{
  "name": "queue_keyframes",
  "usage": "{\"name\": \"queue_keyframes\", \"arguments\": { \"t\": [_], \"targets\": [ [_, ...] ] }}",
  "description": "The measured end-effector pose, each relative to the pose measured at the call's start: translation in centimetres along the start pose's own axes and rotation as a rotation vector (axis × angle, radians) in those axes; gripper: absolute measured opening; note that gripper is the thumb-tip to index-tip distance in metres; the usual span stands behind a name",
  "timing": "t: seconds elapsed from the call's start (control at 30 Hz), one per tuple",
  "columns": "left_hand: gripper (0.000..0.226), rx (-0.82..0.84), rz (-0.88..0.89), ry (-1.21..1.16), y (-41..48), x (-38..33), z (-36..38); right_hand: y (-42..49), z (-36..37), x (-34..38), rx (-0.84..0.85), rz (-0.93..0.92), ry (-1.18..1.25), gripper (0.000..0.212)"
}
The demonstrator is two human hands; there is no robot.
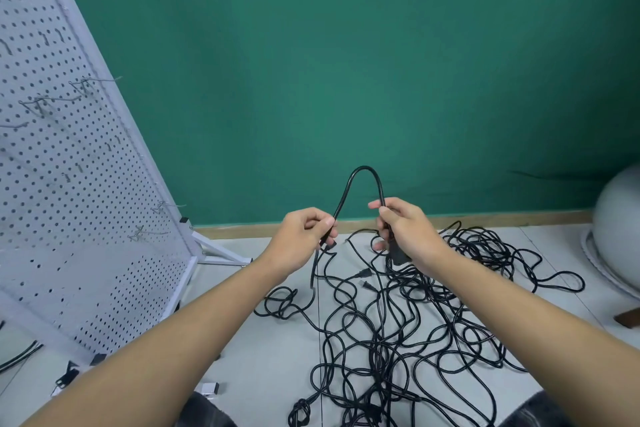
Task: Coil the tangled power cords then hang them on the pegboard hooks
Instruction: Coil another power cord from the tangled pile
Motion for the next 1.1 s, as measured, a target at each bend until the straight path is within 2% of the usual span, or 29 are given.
{"name": "queue_keyframes", "arguments": {
  "t": [0.17,0.23,0.33,0.43,0.57,0.63,0.7,0.77,0.83,0.97,1.1],
  "targets": [
    [0.002,0.035,0.05,-0.108,-0.5,-1.6,1.1,-0.6,2.7,0.6,0.082,-0.066,-0.322,0.021],
    [0.008,0.002,0.086,-0.078,-0.6,-2.0,1.4,-0.7,3.8,0.9,0.109,-0.109,-0.431,0.022],
    [0.01,-0.111,0.104,-0.02,-0.6,-2.3,0.4,-0.7,4.5,1.4,0.112,-0.13,-0.465,0.027],
    [0.004,-0.164,0.088,-0.093,-0.7,-2.0,-0.8,-0.7,4.7,1.9,0.107,-0.15,-0.44,0.032],
    [0.015,-0.165,0.065,-0.169,-0.8,-1.8,-1.1,-0.7,5.0,1.1,0.165,-0.162,-0.545,0.013],
    [0.012,-0.18,0.067,-0.189,-0.5,-1.7,-1.5,-0.6,4.9,0.7,0.151,-0.172,-0.527,0.027],
    [0.008,-0.185,0.087,-0.105,-0.4,-1.8,-2.1,-0.8,5.0,0.8,0.157,-0.177,-0.508,0.035],
    [0.008,-0.167,0.108,0.0,-0.5,-1.8,-2.3,-1.0,5.3,1.0,0.173,-0.189,-0.519,0.03],
    [0.008,-0.162,0.108,0.006,-0.6,-1.6,-2.1,-1.3,5.3,1.3,0.158,-0.192,-0.512,0.027],
    [0.023,-0.213,0.105,-0.006,-0.9,-2.2,-2.4,-1.2,5.2,1.1,0.161,-0.133,-0.361,0.028],
    [0.04,-0.092,0.134,-0.038,-0.9,-2.8,-2.0,-1.2,4.8,1.0,0.212,-0.138,-0.286,0.021]
  ]
}}
Point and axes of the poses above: each hand's wrist, its own y-axis towards the middle knuckle, its own z-axis out of the palm, x = y × z, the point moved 8 cm from there along y, towards the middle knuckle, and after that the axes turned 7 degrees about x, right-handed, at the moved point
